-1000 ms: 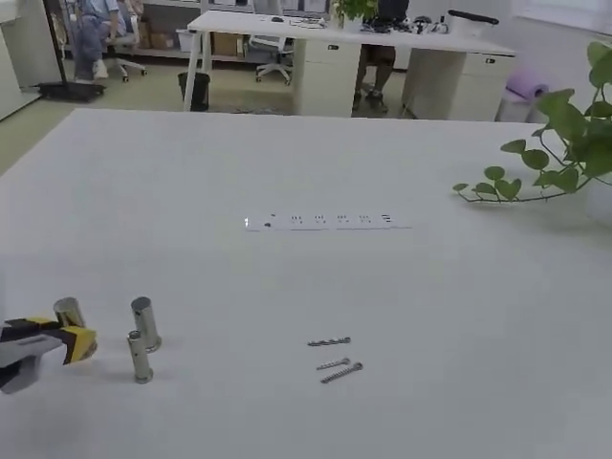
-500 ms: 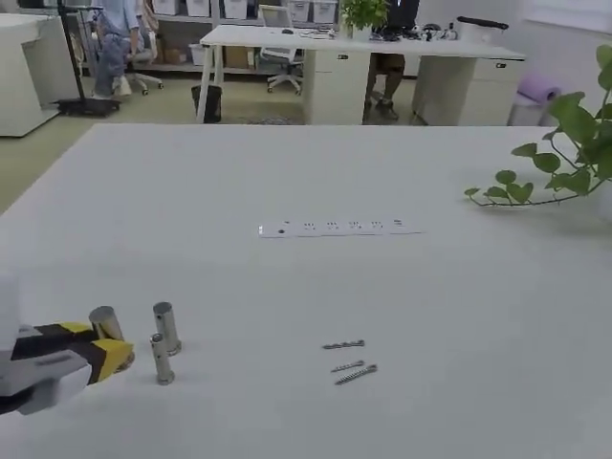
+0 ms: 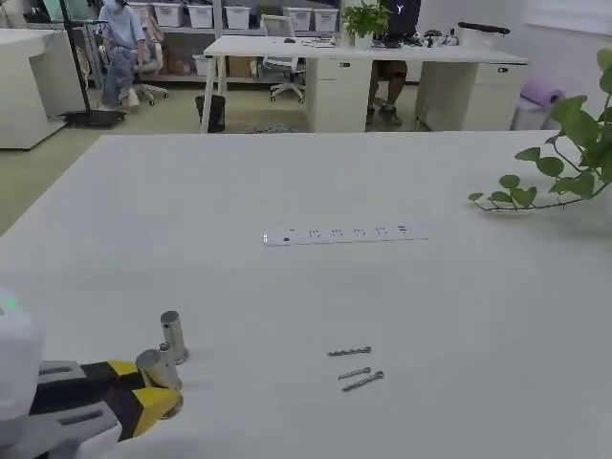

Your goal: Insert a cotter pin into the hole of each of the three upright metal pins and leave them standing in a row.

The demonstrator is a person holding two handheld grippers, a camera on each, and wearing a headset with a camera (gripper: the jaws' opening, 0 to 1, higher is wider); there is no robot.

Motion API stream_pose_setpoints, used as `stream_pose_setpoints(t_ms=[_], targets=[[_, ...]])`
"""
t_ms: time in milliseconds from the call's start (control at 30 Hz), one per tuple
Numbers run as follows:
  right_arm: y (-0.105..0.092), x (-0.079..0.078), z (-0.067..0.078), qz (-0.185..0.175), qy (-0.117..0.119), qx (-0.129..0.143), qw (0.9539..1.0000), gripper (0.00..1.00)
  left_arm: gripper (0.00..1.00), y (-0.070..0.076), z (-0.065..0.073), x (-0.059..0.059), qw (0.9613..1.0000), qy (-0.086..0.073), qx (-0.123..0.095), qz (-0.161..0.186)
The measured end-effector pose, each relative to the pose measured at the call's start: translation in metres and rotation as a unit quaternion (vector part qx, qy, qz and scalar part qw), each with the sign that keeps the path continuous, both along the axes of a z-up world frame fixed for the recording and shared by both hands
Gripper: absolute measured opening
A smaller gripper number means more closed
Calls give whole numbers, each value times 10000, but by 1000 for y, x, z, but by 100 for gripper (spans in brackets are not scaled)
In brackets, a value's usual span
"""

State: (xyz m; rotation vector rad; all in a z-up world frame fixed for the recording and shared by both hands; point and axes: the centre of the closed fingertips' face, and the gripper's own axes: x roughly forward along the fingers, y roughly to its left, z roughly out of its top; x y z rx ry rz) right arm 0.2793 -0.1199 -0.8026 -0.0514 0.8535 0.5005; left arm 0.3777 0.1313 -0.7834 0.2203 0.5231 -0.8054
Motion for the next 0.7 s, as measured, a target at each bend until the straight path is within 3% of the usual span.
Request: stream_pose_setpoints(t_ms=[267, 433, 700], targets=[[-2, -2, -1, -24, 35, -13, 10000, 96, 10, -22, -15, -7, 9995, 146, -98, -265], [-3, -3, -2, -21, 54, -32, 10000, 96, 10, -37, -26, -10, 9986, 172, 6, -498], [-3, -4, -3, 3, 80, -78, 9999, 96, 10, -50, -45, -6, 9977, 311, -10, -596]])
